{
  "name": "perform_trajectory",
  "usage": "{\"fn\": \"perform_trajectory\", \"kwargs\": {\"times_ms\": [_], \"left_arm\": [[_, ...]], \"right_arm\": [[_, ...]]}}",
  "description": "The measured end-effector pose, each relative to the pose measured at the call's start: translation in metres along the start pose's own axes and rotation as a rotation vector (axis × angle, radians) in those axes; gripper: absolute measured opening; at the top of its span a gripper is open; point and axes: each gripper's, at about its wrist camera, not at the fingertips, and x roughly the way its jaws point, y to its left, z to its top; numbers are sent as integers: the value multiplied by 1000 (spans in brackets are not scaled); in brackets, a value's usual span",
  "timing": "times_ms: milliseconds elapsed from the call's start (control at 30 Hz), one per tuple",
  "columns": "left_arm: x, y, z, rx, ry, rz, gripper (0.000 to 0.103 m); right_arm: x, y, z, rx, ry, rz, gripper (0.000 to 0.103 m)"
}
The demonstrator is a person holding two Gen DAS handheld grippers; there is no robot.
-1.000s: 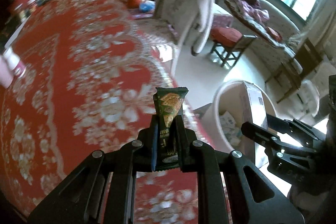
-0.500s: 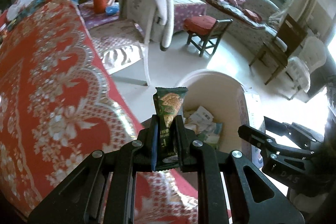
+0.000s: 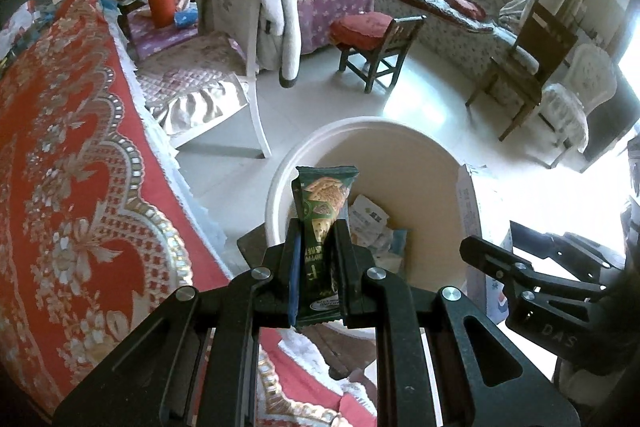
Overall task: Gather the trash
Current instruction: 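Open both grippers to drop the snack bag and white box into the bucket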
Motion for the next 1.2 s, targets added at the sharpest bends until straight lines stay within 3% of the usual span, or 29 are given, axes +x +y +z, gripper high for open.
{"fn": "perform_trajectory", "kwargs": {"times_ms": [1200], "left_arm": [[49,-1,6,-52,89,-15,13]], "right_arm": [[37,-18,9,50,73,8,50]]}}
